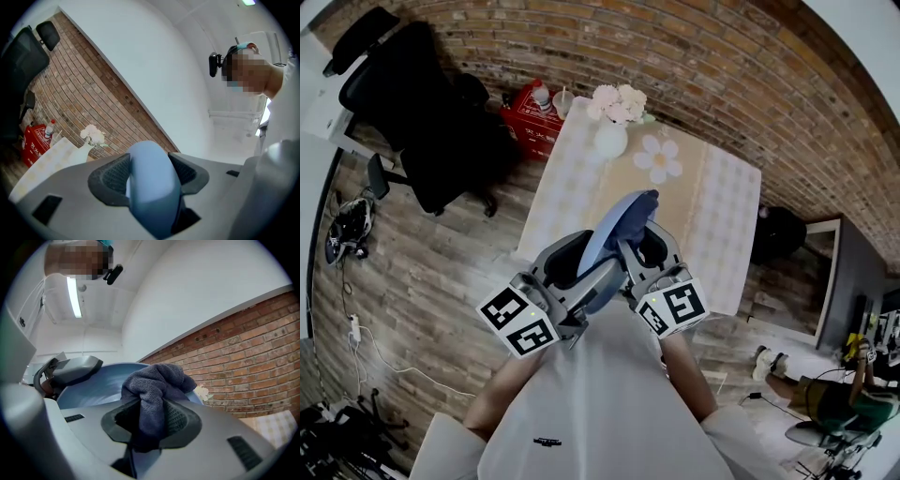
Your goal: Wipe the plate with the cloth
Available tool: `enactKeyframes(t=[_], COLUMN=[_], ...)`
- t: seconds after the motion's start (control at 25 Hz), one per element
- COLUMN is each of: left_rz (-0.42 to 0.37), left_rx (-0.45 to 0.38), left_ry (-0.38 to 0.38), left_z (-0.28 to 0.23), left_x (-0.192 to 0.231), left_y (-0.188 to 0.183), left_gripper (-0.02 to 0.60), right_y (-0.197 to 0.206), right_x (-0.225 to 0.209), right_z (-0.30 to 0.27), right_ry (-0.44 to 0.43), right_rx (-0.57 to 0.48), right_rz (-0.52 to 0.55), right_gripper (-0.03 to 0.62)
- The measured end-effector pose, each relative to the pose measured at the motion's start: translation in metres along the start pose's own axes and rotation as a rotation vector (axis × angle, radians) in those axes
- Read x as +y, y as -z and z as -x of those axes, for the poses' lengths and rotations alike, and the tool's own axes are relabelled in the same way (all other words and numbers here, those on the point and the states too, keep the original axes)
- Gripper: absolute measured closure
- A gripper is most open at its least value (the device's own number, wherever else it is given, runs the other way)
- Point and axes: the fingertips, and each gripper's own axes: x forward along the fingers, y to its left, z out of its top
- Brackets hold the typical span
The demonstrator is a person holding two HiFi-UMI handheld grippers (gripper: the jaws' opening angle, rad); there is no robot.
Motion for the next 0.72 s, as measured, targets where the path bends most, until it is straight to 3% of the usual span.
enactKeyframes(t=[0.48, 0.72], left_rz=[0.003, -0.005], left_rx=[-0.061, -0.095], left_ry=[0.042, 0.04], left_z=[0.009, 0.011], left_x=[-0.002, 0.005], left_y=[-0.026, -0.045], left_gripper=[0.331, 0.331], right_y=[0.024, 0.044], right_x=[-0.035, -0.039], right_z=[-0.005, -0.013], right_ry=[0.111, 0.12], right_rx=[0.073, 0.119], right_rz=[0.008, -0.009], right_gripper=[0.48, 0.48])
